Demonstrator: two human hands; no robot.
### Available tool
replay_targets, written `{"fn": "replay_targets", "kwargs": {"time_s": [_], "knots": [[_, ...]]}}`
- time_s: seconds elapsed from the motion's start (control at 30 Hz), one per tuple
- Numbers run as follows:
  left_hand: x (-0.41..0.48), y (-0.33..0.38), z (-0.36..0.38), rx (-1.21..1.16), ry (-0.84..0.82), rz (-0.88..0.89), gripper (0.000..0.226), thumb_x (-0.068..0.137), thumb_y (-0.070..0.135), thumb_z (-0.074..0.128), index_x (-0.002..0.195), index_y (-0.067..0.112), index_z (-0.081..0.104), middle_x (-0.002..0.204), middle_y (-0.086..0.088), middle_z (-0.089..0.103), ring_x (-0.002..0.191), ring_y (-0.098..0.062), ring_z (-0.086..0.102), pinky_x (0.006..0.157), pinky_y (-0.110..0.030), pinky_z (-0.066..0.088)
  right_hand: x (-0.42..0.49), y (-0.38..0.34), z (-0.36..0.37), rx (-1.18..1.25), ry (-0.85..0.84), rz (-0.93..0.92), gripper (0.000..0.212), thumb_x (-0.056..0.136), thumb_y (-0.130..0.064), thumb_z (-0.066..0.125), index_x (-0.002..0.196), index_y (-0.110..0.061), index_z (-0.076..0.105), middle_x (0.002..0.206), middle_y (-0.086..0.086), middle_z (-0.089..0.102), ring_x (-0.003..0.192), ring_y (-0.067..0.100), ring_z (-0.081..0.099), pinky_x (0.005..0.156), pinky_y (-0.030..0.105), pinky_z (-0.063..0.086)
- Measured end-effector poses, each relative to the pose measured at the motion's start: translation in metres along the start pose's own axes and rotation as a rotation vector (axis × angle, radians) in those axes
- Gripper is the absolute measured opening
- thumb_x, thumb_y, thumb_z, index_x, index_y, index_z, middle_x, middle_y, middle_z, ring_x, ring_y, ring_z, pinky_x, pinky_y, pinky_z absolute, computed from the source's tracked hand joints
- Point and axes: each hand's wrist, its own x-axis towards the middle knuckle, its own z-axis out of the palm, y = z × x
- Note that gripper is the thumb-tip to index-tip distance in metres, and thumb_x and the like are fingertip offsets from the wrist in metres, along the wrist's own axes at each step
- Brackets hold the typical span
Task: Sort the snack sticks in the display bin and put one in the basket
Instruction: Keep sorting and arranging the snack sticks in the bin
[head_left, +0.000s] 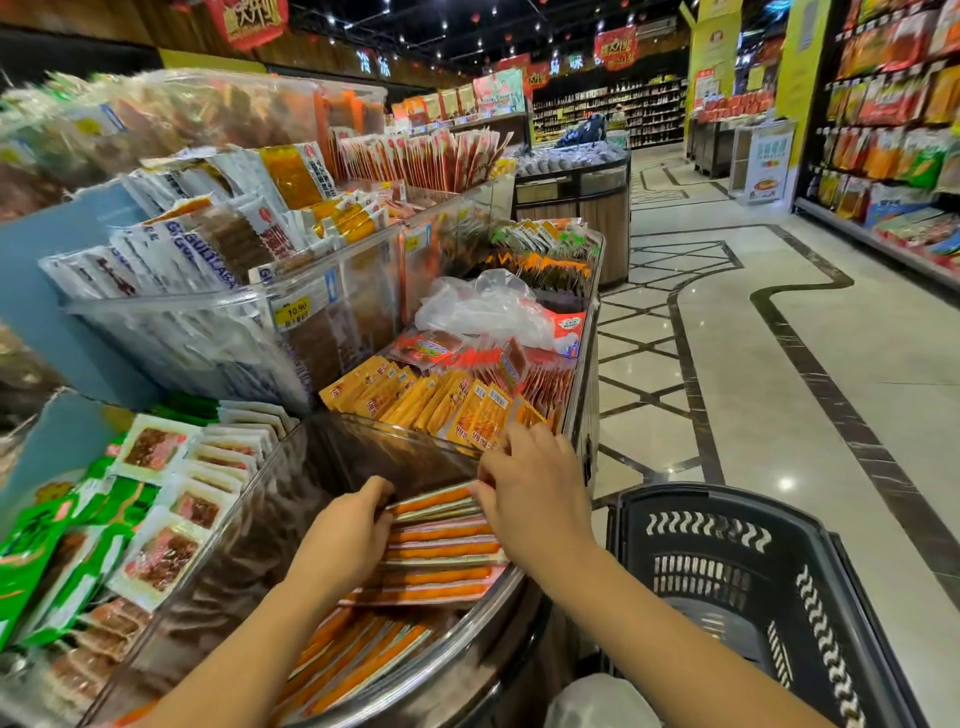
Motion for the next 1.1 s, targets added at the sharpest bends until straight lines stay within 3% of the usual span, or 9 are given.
{"fn": "replay_targets", "kwargs": {"time_s": [0.17,0.37,0.53,0.73,0.93,1.1], "knots": [[-0.002,-0.001,-0.001,0.006,0.044,0.036,0.016,0.094,0.024,0.065,0.107,0.031,0.06,0.109,0.01,0.065,0.102,-0.012,0.062,0.088,-0.031,0.053,0.0,0.001,0.001,-0.027,0.001,0.036,0.028,0.093,-0.05,0.064,0.097,-0.025,0.076,0.1,-0.002,0.061,0.098,0.021,0.051,0.088,0.04,0.042],[-0.003,0.001,-0.003,0.115,0.098,0.04,0.023,0.097,0.031,0.061,0.119,0.034,0.067,0.113,0.012,0.06,0.106,-0.01,0.059,0.088,-0.032,0.054,-0.001,0.002,0.002,-0.076,0.014,0.018,0.033,0.093,-0.052,0.058,0.093,-0.024,0.075,0.102,0.0,0.062,0.097,0.022,0.052,0.087,0.041,0.042],[-0.006,0.003,-0.008,0.042,0.1,0.048,0.029,0.096,0.03,0.063,0.124,0.029,0.065,0.117,0.011,0.066,0.108,-0.009,0.062,0.093,-0.033,0.054,-0.001,-0.001,-0.003,-0.083,0.037,-0.038,0.022,0.082,-0.044,0.075,0.081,-0.023,0.071,0.085,-0.002,0.06,0.085,0.021,0.053,0.075,0.039,0.046],[-0.019,-0.004,-0.051,0.044,0.303,0.118,0.024,0.091,0.023,0.068,0.115,0.023,0.068,0.113,0.007,0.067,0.108,-0.014,0.059,0.089,-0.034,0.052,0.003,-0.002,-0.007,-0.092,0.008,-0.161,0.012,0.085,-0.034,0.073,0.087,-0.022,0.071,0.088,-0.003,0.064,0.088,0.022,0.057,0.077,0.038,0.047],[-0.042,-0.053,-0.096,0.225,0.472,0.201,0.029,0.081,0.011,0.077,0.11,0.01,0.07,0.117,-0.008,0.066,0.108,-0.03,0.06,0.093,-0.045,0.052,0.009,-0.052,-0.008,0.067,-0.188,-0.262,0.018,0.096,-0.033,0.058,0.107,-0.026,0.07,0.104,-0.005,0.067,0.105,0.02,0.056,0.095,0.039,0.043],[-0.062,-0.085,-0.094,0.206,0.418,0.118,0.04,0.092,0.036,0.056,0.124,0.014,0.065,0.128,-0.002,0.063,0.117,-0.026,0.057,0.102,-0.04,0.046,0.01,-0.111,0.007,0.278,-0.453,-0.335,0.024,0.097,-0.035,0.055,0.118,-0.029,0.067,0.115,-0.006,0.069,0.109,0.019,0.059,0.093,0.037,0.048]]}}
